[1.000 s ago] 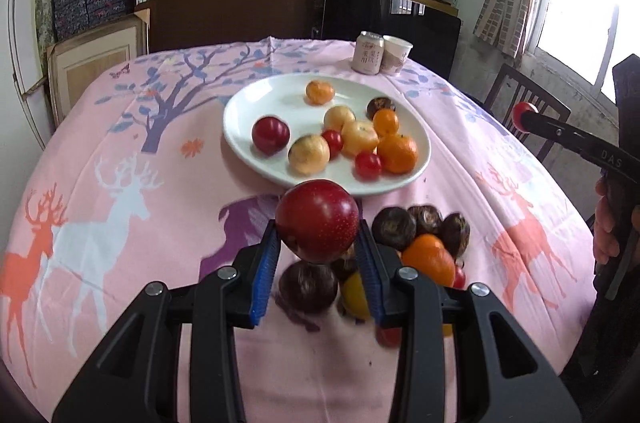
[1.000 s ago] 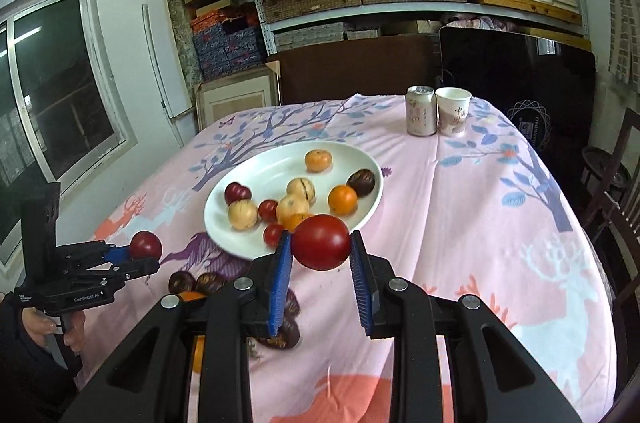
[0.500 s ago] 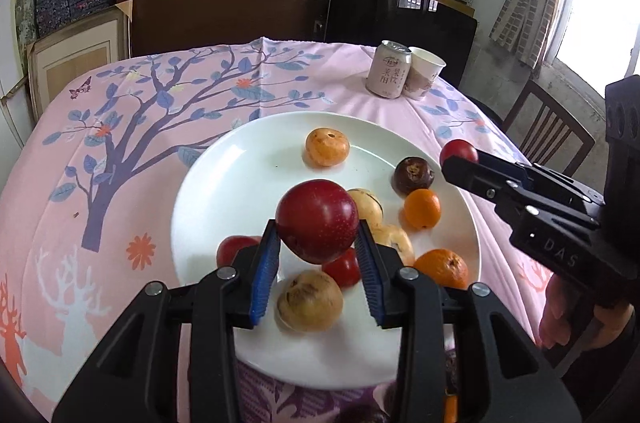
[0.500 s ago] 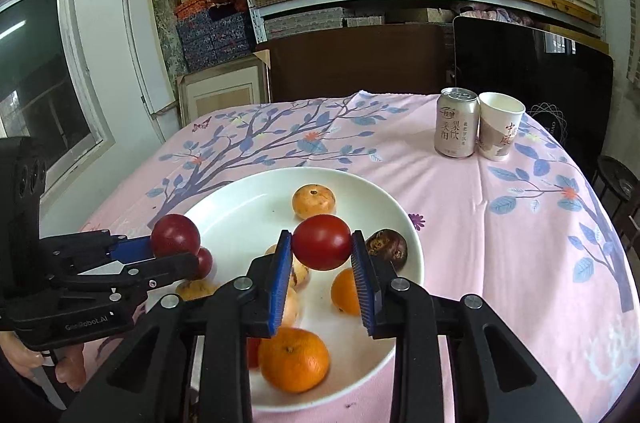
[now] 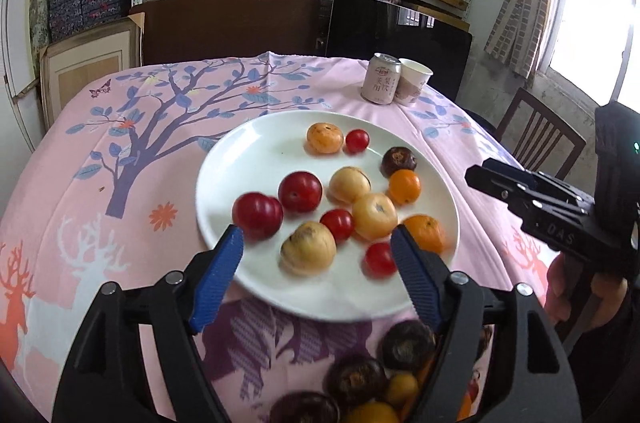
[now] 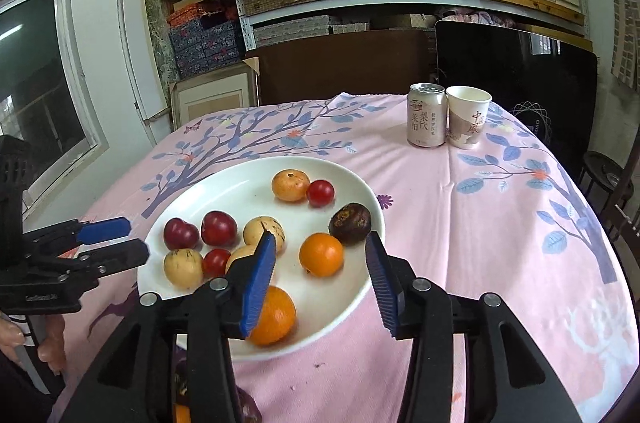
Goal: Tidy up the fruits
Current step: 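Carry both red fruits onto the white plate and open both tools, then grasp a dark purple fruit with the left tool while the right grasps an orange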
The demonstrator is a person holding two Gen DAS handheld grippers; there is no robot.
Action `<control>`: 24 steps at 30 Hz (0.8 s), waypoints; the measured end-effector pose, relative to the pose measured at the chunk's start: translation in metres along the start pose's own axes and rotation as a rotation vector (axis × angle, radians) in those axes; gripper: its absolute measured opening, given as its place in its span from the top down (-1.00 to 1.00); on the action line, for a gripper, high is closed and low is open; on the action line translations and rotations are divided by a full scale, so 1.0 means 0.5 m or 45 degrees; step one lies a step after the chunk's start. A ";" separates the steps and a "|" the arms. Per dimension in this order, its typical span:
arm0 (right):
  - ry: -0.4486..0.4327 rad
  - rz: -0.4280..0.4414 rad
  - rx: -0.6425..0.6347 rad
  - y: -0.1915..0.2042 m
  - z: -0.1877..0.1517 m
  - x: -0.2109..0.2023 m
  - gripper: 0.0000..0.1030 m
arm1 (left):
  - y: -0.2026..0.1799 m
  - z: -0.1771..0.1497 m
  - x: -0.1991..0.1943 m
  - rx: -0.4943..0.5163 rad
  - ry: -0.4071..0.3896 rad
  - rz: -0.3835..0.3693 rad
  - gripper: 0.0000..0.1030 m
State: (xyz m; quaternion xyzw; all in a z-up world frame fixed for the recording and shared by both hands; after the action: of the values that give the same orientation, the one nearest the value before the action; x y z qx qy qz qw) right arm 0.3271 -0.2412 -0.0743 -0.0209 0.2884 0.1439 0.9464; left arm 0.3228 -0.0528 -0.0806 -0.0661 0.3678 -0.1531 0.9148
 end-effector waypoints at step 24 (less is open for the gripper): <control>0.053 -0.019 0.128 -0.047 -0.121 -0.075 -0.11 | 0.053 -0.235 -0.045 0.199 0.250 0.102 0.11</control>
State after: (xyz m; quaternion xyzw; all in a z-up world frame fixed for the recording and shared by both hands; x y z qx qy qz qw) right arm 0.2713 -0.2812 -0.1050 0.0216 0.3146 0.1217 0.9412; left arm 0.2321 -0.0216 -0.1570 0.0355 0.4448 -0.1503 0.8822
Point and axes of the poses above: each gripper's, at about its wrist camera, not at the fingertips, and x roughly the way its jaws point, y to its left, z to its top, the point moved 9 cm from there along x, roughly the way its jaws point, and after that the axes turned 9 degrees about -x, right-handed, at the moved point
